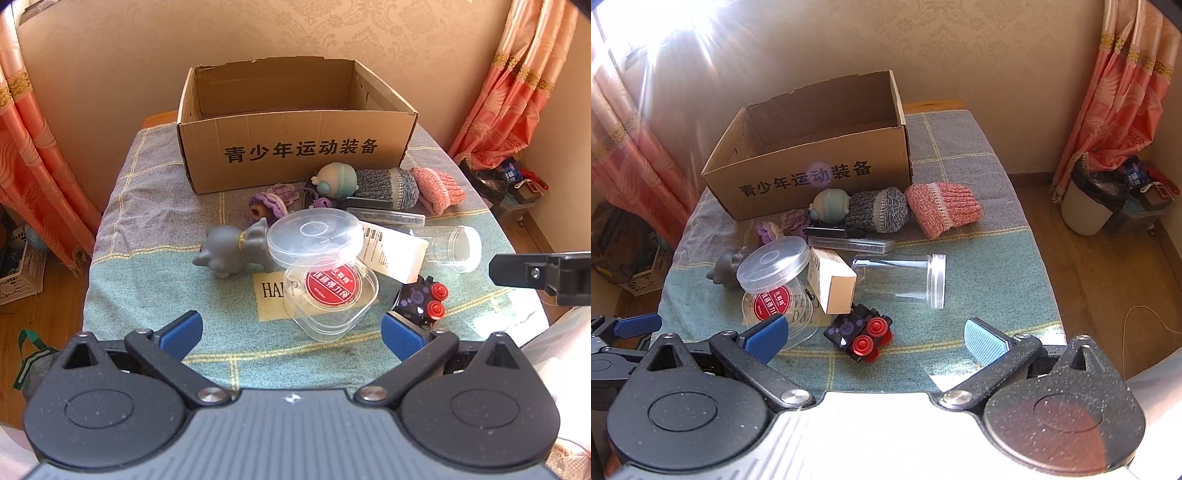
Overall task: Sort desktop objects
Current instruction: 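Move left tool to the red-label clear container while right tool approaches the black red-button toy, then close left tool on the clear container while right tool closes on the black toy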
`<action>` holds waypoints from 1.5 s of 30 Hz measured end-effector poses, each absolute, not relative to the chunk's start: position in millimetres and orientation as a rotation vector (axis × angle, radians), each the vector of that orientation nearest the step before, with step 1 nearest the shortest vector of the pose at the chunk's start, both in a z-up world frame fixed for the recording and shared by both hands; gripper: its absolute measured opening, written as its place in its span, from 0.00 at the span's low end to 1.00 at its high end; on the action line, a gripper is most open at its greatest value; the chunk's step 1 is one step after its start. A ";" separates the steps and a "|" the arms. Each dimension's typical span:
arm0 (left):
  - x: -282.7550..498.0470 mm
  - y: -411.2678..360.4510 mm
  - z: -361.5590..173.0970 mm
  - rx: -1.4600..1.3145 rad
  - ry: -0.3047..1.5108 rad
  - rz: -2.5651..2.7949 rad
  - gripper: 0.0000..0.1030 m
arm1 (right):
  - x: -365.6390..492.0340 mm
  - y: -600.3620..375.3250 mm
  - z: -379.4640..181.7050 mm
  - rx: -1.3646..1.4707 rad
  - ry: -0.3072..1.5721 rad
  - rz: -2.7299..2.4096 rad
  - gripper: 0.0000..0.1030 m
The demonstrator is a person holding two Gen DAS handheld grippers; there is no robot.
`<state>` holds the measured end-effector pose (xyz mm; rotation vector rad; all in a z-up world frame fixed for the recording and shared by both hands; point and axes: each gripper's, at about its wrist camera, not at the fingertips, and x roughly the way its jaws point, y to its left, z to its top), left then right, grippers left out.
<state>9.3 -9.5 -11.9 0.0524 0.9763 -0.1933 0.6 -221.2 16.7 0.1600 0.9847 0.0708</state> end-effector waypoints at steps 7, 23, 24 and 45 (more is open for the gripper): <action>19.4 -17.2 -20.9 0.101 0.934 -0.249 0.99 | 7.0 -233.5 11.6 0.207 0.968 0.084 1.00; 44.3 -18.5 -60.9 0.033 0.992 -0.399 0.99 | 26.8 -252.9 -11.2 0.148 0.915 0.091 1.00; 45.9 -19.2 -62.6 0.038 0.992 -0.406 0.99 | 28.0 -252.6 -13.1 0.137 0.917 0.088 1.00; 63.9 -31.8 -85.4 0.247 0.926 -0.579 0.97 | 36.5 -233.0 -50.1 0.047 1.060 0.302 1.00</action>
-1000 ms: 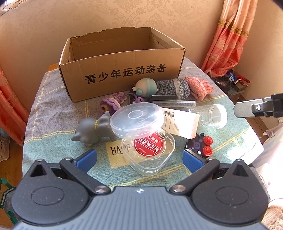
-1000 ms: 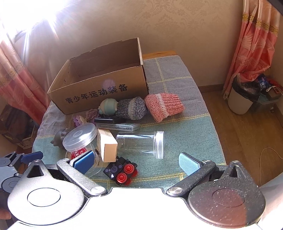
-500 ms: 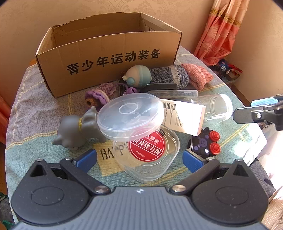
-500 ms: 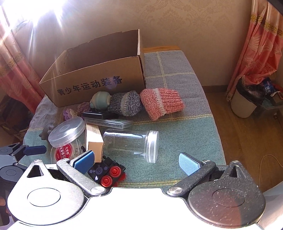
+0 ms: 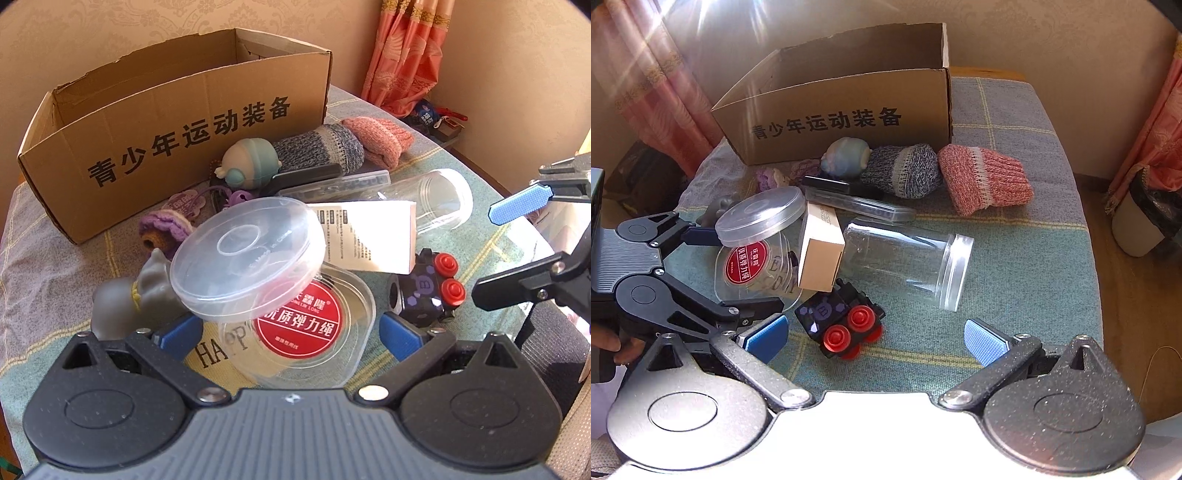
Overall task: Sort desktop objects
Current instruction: 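Close left tool on the clear container while right tool closes on the black toy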
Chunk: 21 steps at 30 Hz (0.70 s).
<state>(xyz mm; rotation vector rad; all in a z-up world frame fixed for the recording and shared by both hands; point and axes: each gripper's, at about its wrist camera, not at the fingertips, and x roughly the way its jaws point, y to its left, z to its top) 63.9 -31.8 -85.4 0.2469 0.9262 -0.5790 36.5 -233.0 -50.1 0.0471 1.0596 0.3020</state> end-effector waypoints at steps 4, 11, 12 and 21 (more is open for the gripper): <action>68.3 -29.6 -88.5 0.236 0.927 -0.615 0.97 | 37.8 -223.7 -53.5 0.002 1.056 0.379 1.00; 75.6 -27.5 -97.6 0.209 0.967 -0.646 0.83 | 44.8 -215.3 -62.2 -0.051 1.054 0.526 0.99; 75.7 -27.3 -98.0 0.209 0.965 -0.649 0.83 | 46.0 -214.3 -63.4 -0.054 1.054 0.540 0.98; 66.5 -12.8 -96.3 0.196 0.989 -0.626 0.80 | 54.8 -205.4 -75.7 -0.086 1.060 0.647 0.96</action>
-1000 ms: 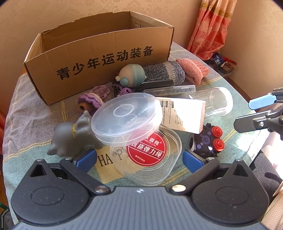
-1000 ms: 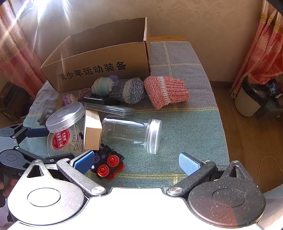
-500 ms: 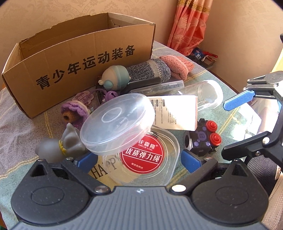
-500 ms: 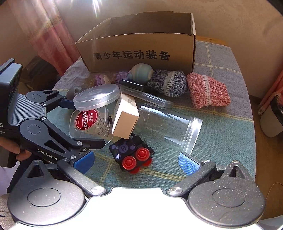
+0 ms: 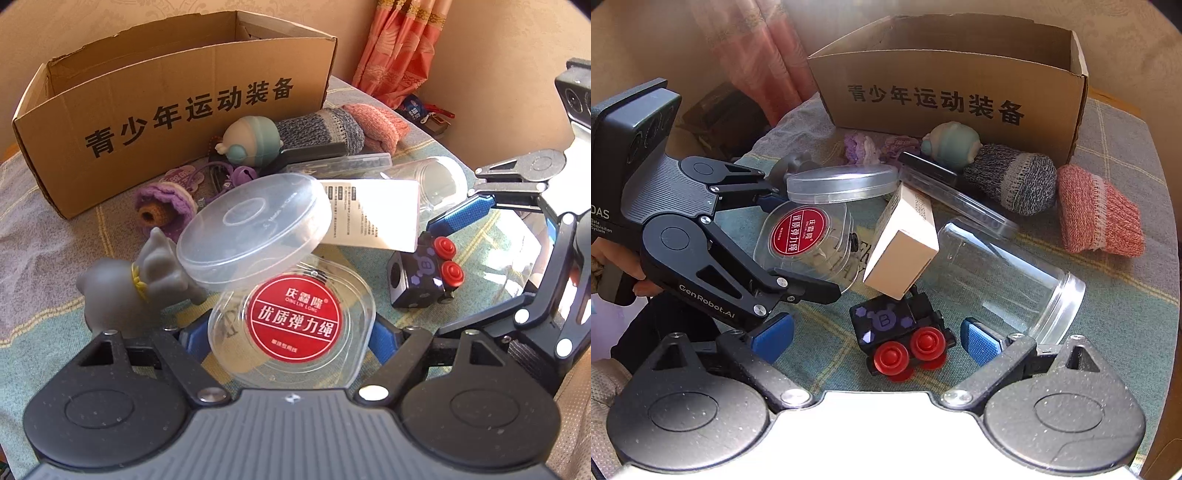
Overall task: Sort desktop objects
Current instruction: 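Close left tool on the clear container while right tool closes on the black toy, then lift and carry the container with left tool while right tool carries the toy to the box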
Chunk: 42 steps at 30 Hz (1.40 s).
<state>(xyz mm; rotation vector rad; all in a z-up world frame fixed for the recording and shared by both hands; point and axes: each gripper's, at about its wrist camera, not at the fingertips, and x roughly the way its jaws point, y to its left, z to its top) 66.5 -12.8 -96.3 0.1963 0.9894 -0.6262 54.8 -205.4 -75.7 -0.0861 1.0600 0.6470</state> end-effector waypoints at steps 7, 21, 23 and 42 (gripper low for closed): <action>59.2 2.4 -96.9 0.204 1.006 -0.602 0.80 | 46.0 -195.5 -73.8 -0.157 1.066 0.722 0.96; 59.5 -1.4 -95.5 0.207 0.990 -0.592 0.79 | 44.3 -178.0 -82.4 -0.384 1.018 0.678 0.54; 55.8 -2.3 -93.0 0.222 0.986 -0.598 0.79 | 42.6 -177.5 -80.7 -0.391 1.020 0.677 0.54; 30.4 -3.9 -54.8 0.240 0.923 -0.618 0.79 | 13.6 -199.8 -50.7 -0.374 0.955 0.629 0.54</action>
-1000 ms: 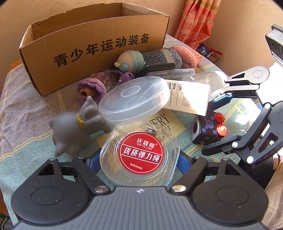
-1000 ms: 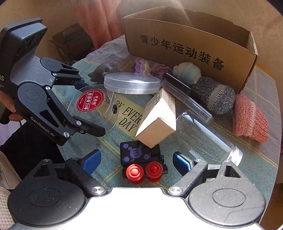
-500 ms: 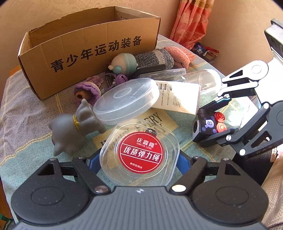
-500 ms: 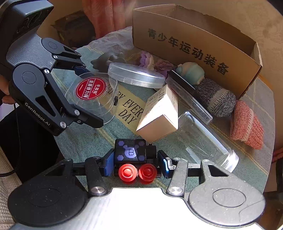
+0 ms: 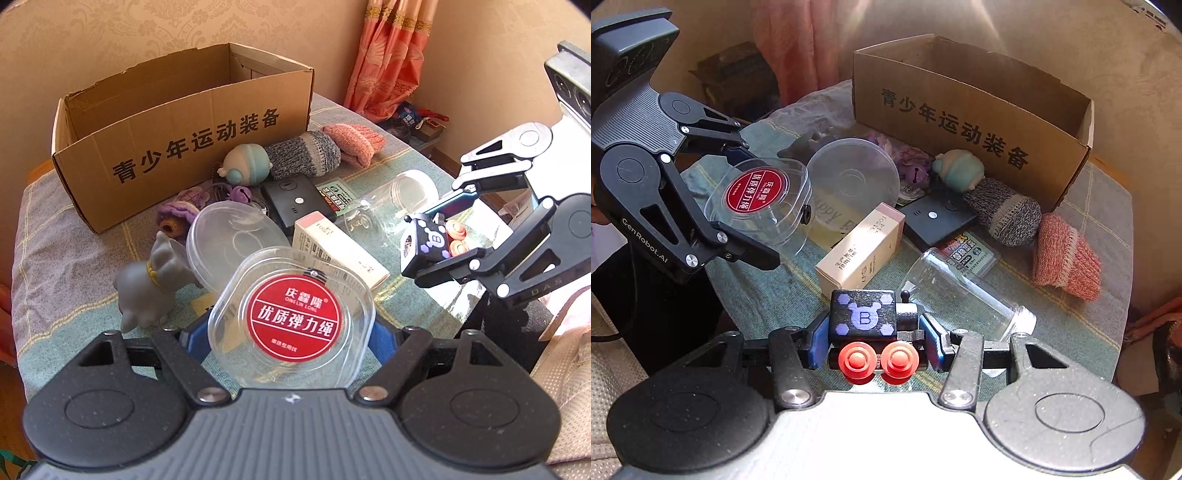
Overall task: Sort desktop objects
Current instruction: 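Lift and carry the container with left tool while right tool carries the toy to the box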
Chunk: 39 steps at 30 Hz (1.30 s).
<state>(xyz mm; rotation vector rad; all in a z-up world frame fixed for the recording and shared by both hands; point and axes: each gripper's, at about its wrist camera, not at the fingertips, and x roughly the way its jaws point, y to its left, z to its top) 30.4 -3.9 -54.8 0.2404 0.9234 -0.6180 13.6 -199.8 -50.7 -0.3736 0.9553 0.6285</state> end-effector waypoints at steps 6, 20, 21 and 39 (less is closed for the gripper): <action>39.7 -0.1 -37.3 0.213 0.901 -0.600 0.79 | 18.0 -198.8 -36.1 -0.370 0.915 0.629 0.54; 92.1 -3.2 7.2 0.240 0.821 -0.543 0.79 | 74.9 -198.2 4.7 -0.319 0.838 0.598 0.54; 98.0 -4.3 10.9 0.239 0.815 -0.539 0.79 | 80.1 -197.8 8.4 -0.318 0.829 0.595 0.54; 209.5 3.7 28.8 0.188 0.798 -0.330 0.79 | 170.0 -182.6 36.5 -0.229 0.789 0.478 0.54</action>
